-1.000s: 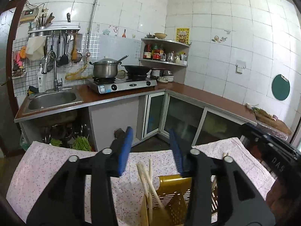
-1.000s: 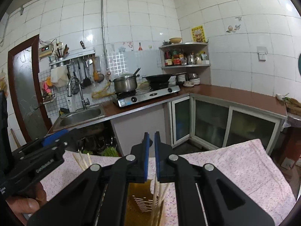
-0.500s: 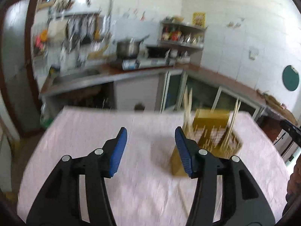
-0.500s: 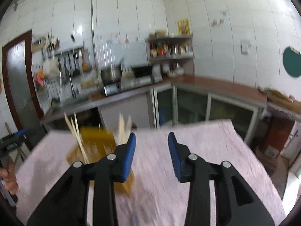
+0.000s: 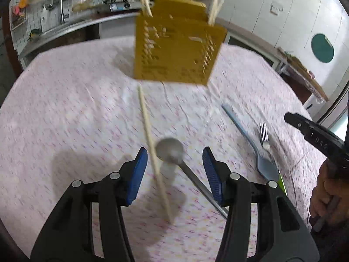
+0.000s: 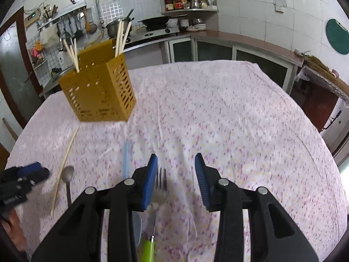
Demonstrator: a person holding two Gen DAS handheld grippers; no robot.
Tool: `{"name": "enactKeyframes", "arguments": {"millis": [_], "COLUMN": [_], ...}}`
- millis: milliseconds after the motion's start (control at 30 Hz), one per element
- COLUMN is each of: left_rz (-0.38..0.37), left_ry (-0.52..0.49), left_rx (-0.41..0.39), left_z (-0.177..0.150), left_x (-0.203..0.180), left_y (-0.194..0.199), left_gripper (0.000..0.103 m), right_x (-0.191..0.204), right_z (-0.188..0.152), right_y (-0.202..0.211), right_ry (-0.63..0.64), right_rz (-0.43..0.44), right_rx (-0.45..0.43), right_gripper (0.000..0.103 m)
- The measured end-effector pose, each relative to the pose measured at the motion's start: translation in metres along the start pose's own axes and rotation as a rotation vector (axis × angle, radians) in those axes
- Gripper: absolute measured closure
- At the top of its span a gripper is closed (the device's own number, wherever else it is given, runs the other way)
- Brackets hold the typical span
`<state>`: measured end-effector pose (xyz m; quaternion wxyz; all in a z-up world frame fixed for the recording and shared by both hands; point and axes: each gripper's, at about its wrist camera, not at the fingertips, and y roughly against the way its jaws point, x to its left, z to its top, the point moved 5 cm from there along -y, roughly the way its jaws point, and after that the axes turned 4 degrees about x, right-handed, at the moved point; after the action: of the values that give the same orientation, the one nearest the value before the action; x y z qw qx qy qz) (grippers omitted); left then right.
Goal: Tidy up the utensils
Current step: 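Grasp the metal spoon with the left gripper while the right gripper grasps the green-handled fork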
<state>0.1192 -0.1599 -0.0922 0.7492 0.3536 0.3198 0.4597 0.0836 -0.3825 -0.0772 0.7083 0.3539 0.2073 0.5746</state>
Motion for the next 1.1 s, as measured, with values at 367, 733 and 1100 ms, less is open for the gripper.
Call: {"name": "enactKeyframes", "arguments": {"millis": [367,733,1100], "left_rz": [0.101,0.079,-0.014], "left_ry": [0.015,0.012,-0.002], "left_rx": [0.106,0.120,0.105], "left_z": [-0.002,0.027,0.037], "left_x": [-0.019,-0.005,-0.027], "left_y": [-0.045,-0.059,-0.066], "left_gripper": [0.057,0.062,0.068], "right_x": [-0.001,-0.006,0.013], "right_z": [-0.015,-0.023,-0.023], "right_y": [-0.008,-0.028,-0.056], "right_ry": [0.010,-0.014,0.013], "right_rz": [0.072,0.098,0.118], "right_rx": [0.041,0.115,0.183], "right_gripper": [0.066,0.066,0.071]}}
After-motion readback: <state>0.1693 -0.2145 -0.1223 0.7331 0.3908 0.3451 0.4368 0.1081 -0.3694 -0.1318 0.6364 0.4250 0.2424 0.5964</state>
